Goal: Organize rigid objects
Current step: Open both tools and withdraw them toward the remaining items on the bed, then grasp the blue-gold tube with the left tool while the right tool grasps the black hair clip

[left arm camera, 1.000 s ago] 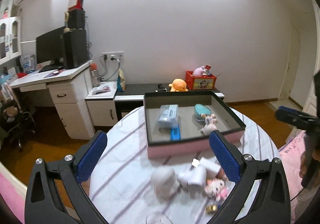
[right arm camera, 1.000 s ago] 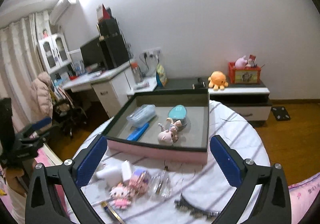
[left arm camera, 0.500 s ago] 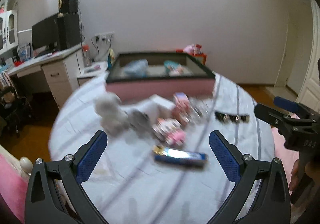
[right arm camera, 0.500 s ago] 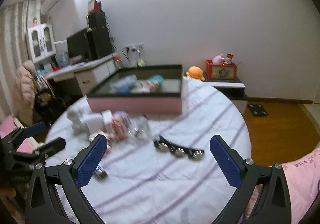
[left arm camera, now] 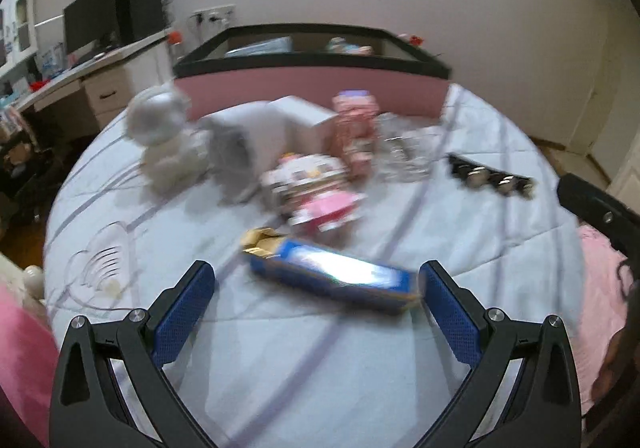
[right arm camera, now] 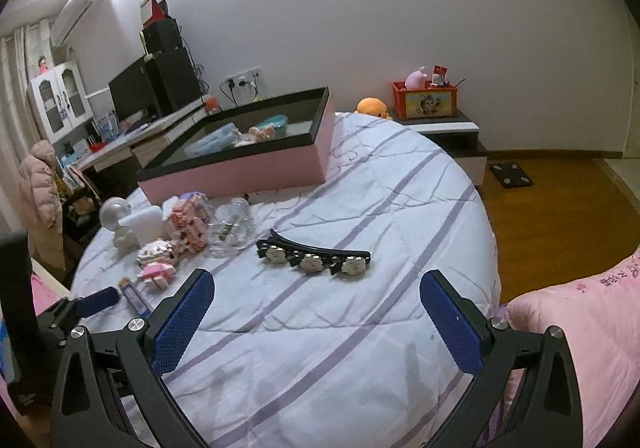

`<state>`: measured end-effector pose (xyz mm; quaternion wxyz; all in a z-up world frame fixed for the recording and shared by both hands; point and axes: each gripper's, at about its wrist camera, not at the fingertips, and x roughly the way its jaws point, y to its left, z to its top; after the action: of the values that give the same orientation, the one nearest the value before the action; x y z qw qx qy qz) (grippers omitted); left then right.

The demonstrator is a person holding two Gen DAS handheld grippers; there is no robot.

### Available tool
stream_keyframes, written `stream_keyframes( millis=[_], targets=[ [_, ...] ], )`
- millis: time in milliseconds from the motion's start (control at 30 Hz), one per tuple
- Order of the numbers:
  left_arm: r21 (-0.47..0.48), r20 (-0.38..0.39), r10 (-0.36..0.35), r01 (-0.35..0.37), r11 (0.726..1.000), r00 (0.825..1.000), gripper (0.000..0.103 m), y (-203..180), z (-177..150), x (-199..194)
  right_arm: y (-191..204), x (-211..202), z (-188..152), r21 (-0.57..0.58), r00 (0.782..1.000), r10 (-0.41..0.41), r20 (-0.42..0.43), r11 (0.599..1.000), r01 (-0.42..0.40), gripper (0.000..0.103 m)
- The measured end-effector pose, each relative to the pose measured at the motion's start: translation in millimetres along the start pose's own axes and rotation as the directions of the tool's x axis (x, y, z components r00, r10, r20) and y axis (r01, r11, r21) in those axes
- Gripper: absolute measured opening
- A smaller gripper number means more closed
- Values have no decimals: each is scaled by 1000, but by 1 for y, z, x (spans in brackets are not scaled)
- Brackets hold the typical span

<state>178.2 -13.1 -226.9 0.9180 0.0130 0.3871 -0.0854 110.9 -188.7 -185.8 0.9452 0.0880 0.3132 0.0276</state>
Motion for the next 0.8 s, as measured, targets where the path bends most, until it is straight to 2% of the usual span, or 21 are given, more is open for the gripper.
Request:
stream_keyframes(
  millis=[67,200,300,367,467,533,633,667,700,733,800],
  targets=[
    [-18,-7,12,-12,1000,1000,103,14,-1,-3,0,8,2,-36,1000,-16,-19,999,15,103],
    [-37,-18,84,-85,996,996,103,45,-6,-8,3,32,10,-149,997,-29,-75,989,18,103],
    [-48,-27,74,-75,996,997,103,65,-8,-11,13,51,17,-281,988,-97,-121,958,59,103],
    [-38,-28,93,-94,995,995,103,74,-8,-13,18,61,19,-346,984,-121,-134,936,68,103],
    [-46,-33,111,-112,993,993,103,83,-7,-13,18,76,23,-369,979,-113,-169,928,44,103],
    [-55,-34,93,-95,994,995,103,87,-6,-13,20,81,22,-374,980,-78,-182,927,4,102],
    [-60,-35,86,-88,994,996,103,88,-5,-13,22,82,22,-350,979,-14,-205,935,-60,80],
    [-58,-32,82,-84,995,996,103,88,-5,-13,23,81,22,-342,978,3,-208,937,-76,65],
    [-57,-34,83,-85,995,996,103,88,-4,-12,24,80,20,-339,978,13,-210,937,-85,56],
    [-56,-35,82,-84,995,996,103,87,-4,-11,27,78,19,-342,978,10,-207,936,-82,54],
    [-56,-33,81,-82,995,996,103,87,-3,-10,35,75,16,-349,977,14,-212,933,-89,41]
  ],
)
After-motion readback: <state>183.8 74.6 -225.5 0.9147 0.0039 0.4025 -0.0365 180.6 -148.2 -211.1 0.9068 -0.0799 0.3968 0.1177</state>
